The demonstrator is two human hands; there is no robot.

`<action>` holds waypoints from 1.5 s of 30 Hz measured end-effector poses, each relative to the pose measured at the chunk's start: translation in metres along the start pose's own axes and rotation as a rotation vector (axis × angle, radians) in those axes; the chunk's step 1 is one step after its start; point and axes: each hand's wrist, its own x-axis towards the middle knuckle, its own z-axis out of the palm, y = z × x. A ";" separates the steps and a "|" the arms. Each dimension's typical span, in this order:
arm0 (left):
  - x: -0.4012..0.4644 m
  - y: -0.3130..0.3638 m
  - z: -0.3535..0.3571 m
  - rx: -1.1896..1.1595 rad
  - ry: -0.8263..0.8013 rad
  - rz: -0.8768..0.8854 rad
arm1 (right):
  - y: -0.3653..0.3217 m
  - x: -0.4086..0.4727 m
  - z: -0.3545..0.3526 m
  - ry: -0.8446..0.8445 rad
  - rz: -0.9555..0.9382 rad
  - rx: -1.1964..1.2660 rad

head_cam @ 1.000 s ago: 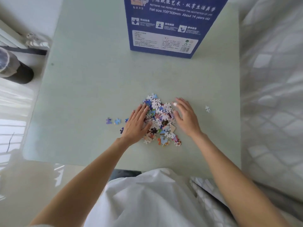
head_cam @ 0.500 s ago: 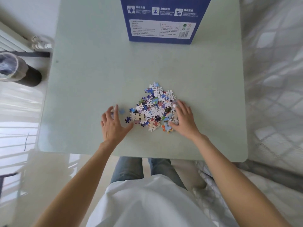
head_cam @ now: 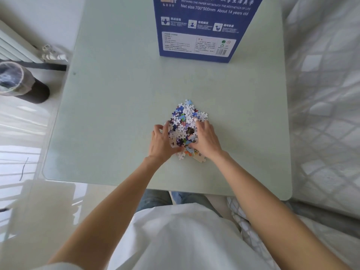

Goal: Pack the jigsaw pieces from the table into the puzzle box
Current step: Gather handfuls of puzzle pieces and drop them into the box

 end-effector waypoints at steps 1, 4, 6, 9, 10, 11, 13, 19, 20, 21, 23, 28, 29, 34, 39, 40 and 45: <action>0.002 0.000 -0.001 0.001 -0.008 0.014 | 0.002 0.004 -0.003 -0.001 -0.026 -0.089; 0.004 0.000 -0.004 -0.008 -0.019 0.052 | 0.004 0.016 -0.011 -0.039 -0.118 -0.225; 0.004 0.001 -0.004 -0.012 -0.023 0.080 | 0.003 0.024 -0.016 -0.147 -0.140 -0.226; 0.003 0.004 -0.004 0.035 -0.056 0.100 | -0.002 0.029 -0.020 -0.184 -0.157 -0.271; 0.002 0.005 -0.003 0.050 -0.063 0.096 | -0.003 0.029 -0.019 -0.172 -0.154 -0.265; 0.000 0.007 -0.003 0.058 -0.061 0.092 | -0.004 0.029 -0.020 -0.157 -0.152 -0.245; 0.000 0.011 -0.003 0.060 -0.050 0.083 | -0.006 0.027 -0.019 -0.128 -0.154 -0.187; 0.009 0.011 -0.014 -0.006 -0.032 0.028 | -0.006 0.026 -0.021 -0.061 -0.155 -0.049; 0.010 0.010 -0.016 -0.006 -0.029 0.030 | -0.005 0.026 -0.021 -0.058 -0.156 -0.033; 0.011 0.010 -0.019 -0.009 -0.023 0.029 | -0.005 0.027 -0.023 -0.062 -0.152 -0.017; 0.013 0.011 -0.024 -0.018 -0.011 0.025 | -0.005 0.028 -0.027 -0.061 -0.154 -0.001; 0.017 0.007 -0.031 -0.002 0.018 0.046 | -0.004 0.032 -0.033 -0.028 -0.158 0.001; 0.018 0.007 -0.032 0.002 0.026 0.050 | -0.004 0.032 -0.033 -0.030 -0.148 0.002; 0.025 0.008 -0.037 0.007 0.055 0.061 | -0.003 0.036 -0.032 -0.062 -0.097 0.023; 0.027 0.009 -0.036 0.027 -0.004 0.045 | -0.004 0.036 -0.032 -0.164 -0.090 0.036; 0.026 0.010 -0.036 0.042 -0.039 0.044 | -0.005 0.035 -0.031 -0.195 -0.103 0.018; 0.020 0.010 -0.027 0.103 -0.112 0.060 | -0.011 0.026 -0.022 -0.176 -0.135 -0.140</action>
